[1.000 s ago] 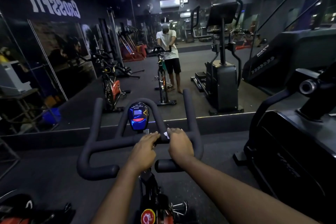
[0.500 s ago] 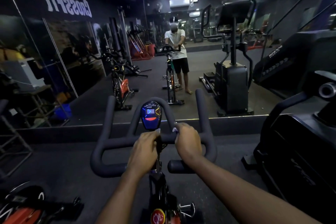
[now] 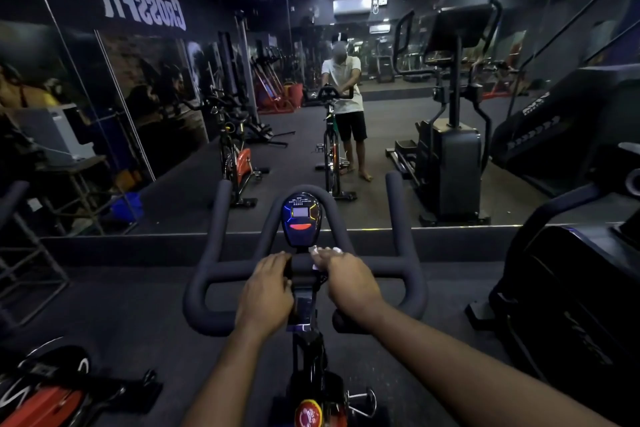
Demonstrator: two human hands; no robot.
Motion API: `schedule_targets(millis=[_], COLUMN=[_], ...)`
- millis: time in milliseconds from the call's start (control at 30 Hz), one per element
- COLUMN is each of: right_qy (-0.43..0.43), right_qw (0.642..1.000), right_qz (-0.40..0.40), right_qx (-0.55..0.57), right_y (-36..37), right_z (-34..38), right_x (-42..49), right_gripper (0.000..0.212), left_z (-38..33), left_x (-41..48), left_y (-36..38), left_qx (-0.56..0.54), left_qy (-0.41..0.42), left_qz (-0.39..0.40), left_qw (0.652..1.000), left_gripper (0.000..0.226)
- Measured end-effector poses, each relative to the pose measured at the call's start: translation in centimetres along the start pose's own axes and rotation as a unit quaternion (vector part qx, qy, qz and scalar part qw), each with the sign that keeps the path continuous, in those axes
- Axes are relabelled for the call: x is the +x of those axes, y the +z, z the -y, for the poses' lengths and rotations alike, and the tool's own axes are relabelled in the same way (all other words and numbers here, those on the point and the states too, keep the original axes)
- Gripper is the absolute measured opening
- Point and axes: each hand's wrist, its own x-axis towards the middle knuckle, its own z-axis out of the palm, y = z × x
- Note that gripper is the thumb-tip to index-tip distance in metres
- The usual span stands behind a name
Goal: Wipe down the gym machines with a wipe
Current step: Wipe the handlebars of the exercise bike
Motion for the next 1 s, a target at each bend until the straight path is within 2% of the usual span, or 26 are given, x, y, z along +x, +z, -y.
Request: schedule_targets(millis=[133, 200, 267, 300, 333, 433, 533, 600, 767, 933, 1000], right_qy=[-0.003, 0.039, 0.100, 0.098, 0.075, 0.003, 0.021, 0.034, 0.014, 0.001, 0.009], right_qw=[1.000, 0.998, 0.980, 0.969, 0.970, 0.996, 0.988, 0.979, 0.976, 0.962, 0.956], right_qz=[-0.009, -0.052, -0.140, -0.178, -0.175, -0.061, -0.092, -0.124, -0.145, -0.149, -0.139], right_qx=[-0.021, 0.005, 0.095, 0.137, 0.153, 0.071, 0.125, 0.161, 0.162, 0.227, 0.258], right_y=[-2.1, -2.3, -2.0, -1.9, -1.5, 0.8, 1.2, 1.0, 0.6, -0.2, -1.1], right_z=[-1.9, -1.3, -1.3, -1.5, -1.8, -2.9, -3.8, -3.9, -4.5, -5.1, -5.2], right_x=[-1.9, -1.4, 0.2, 0.9, 1.4, 1.9, 2.0, 2.9, 6.7, 11.0, 13.3], right_gripper=[0.044, 0.027, 0.019, 0.025, 0.034, 0.059, 0.081, 0.082, 0.061, 0.049, 0.043], left_z=[-0.4, -0.6, -0.7, -0.8, -0.9, -0.8, -1.1, -1.3, -0.9, -0.6, -0.3], left_x=[0.2, 0.6, 0.9, 1.0, 1.1, 1.6, 2.1, 2.5, 4.9, 7.9, 8.5], left_y=[-0.3, -0.3, -0.5, -0.7, -0.7, -0.6, -0.7, -0.9, -1.2, 0.1, 0.4], left_qx=[0.000, 0.013, 0.019, 0.020, 0.020, 0.009, 0.005, 0.020, 0.039, 0.028, -0.014], left_qy=[-0.005, -0.012, -0.019, -0.016, -0.012, -0.022, -0.036, -0.046, -0.086, -0.064, -0.082], left_qz=[-0.012, -0.016, -0.015, -0.017, -0.023, -0.032, -0.048, -0.063, -0.098, -0.134, -0.143], left_qw=[1.000, 1.000, 1.000, 1.000, 0.999, 0.999, 0.998, 0.997, 0.991, 0.989, 0.986], left_gripper=[0.039, 0.029, 0.021, 0.017, 0.014, 0.007, 0.006, 0.007, 0.003, 0.033, 0.045])
